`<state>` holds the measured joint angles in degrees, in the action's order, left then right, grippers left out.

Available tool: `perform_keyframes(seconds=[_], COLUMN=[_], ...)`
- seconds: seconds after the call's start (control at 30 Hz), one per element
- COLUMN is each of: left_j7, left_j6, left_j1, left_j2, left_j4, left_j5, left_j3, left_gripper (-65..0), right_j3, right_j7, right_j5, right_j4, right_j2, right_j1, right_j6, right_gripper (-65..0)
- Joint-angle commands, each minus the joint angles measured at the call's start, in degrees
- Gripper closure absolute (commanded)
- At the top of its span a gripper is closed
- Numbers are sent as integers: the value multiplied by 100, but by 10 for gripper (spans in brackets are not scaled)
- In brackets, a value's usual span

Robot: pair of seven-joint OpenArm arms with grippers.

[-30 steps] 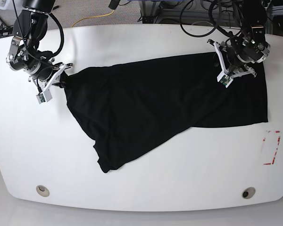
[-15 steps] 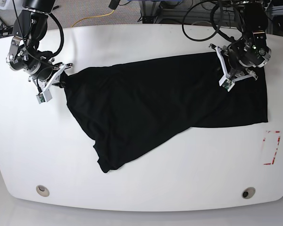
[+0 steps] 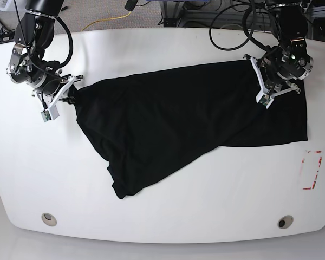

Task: Fold the T-shirt properly
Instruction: 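Lift the shirt with both grippers and drag it away from the arms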

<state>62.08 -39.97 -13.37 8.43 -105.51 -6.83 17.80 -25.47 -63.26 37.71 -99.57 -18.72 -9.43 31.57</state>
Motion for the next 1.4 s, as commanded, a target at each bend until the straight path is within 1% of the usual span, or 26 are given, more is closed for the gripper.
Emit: perform_keyframes(seconds=[0.0, 0.13, 0.33, 0.5, 0.6, 0.73, 0.8, 0.9, 1.07, 1.27, 1.37], left_j7=[-68, -41, -33, -33, -15, 231, 345, 460, 679, 688, 688], left_j6=[-3, -3, -3, -3, -3, -3, -3, -3, -3, -3, -3], left_j1=[189, 497, 1042, 1657, 2027, 2572, 2879, 3249, 3978, 4717, 5077], left_j2=[-65, -152, -144, -126, -117, -100, -3, 32, 138, 138, 138], left_j4=[-196, -257, -301, -345, -345, -354, -380, -442, -530, -530, -530], left_j5=[-16, -42, -51, -51, -16, -16, -16, -16, -16, -7, -7], left_j3=[220, 633, 615, 615, 615, 624, 633, 642, 642, 624, 615], left_gripper=[0, 0, 0, 0, 0, 0, 0, 0, 0, 0, 0], right_j3=[-59, -59, -33, -15, -15, -15, -6, -6, 11, 600, 635], right_j7=[98, 98, 89, 80, 80, 80, 80, 72, 72, 72, 72], right_j5=[75, 66, 66, 66, 66, 66, 66, 66, 66, 66, 66], right_j4=[-87, -87, -78, 133, 370, 775, 1012, 1276, 1812, 2243, 2278], right_j2=[-102, -163, -348, -374, -524, -603, -611, -770, -884, -1174, -1227], right_j1=[165, 429, 1000, 1607, 1976, 2504, 2838, 3233, 4016, 5053, 5440], right_j6=[21, 21, 21, 38, 30, 30, 30, 21, 21, 21, 21], right_gripper=[0, 0, 0, 0, 0, 0, 0, 0, 0, 0, 0])
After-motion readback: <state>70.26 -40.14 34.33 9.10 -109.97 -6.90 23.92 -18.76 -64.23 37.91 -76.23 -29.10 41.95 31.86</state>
